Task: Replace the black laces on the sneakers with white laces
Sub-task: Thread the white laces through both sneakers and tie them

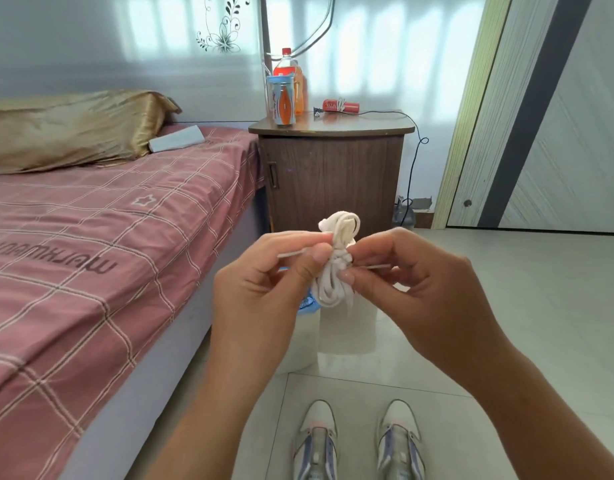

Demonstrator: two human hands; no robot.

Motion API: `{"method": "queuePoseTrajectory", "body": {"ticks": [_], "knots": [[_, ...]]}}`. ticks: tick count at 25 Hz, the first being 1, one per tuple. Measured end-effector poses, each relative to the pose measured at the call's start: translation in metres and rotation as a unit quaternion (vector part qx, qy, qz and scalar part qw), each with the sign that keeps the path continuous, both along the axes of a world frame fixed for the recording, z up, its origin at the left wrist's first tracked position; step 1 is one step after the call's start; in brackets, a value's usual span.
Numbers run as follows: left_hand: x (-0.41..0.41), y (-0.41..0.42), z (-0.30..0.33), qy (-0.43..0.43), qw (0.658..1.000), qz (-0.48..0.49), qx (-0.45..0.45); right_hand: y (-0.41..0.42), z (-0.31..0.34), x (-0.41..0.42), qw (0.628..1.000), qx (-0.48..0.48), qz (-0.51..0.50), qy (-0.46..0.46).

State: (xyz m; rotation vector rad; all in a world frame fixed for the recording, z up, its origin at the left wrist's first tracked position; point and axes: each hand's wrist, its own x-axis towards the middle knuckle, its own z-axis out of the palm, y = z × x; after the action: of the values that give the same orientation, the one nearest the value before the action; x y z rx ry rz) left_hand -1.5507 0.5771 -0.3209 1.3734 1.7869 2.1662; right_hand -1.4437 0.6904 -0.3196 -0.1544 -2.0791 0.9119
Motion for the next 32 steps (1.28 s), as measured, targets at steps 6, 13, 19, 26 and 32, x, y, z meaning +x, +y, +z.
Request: {"method": "queuePoseTrajectory", "body": {"ticks": [6,13,19,26,32], "knots": [[0.008,0.003,0.004,-0.103,0.994,0.007,0.026,-0.004,0.002,0.003,0.987,-0.134,0.08,0.022],[0.01,0.006,0.0,-0.112,0.994,0.007,0.017,-0.004,0.002,0.006,0.986,-0.145,0.072,0.042],[0.01,0.008,-0.001,-0.118,0.992,0.011,0.036,-0.002,-0.003,0.006,0.993,-0.088,0.053,0.054],[0.008,0.008,-0.004,-0.122,0.992,0.024,0.035,0.0,-0.006,0.004,0.993,-0.091,0.068,0.042],[0.013,0.009,-0.004,-0.086,0.993,0.065,0.038,-0.002,-0.009,0.0,0.994,-0.061,0.084,0.037]]}}
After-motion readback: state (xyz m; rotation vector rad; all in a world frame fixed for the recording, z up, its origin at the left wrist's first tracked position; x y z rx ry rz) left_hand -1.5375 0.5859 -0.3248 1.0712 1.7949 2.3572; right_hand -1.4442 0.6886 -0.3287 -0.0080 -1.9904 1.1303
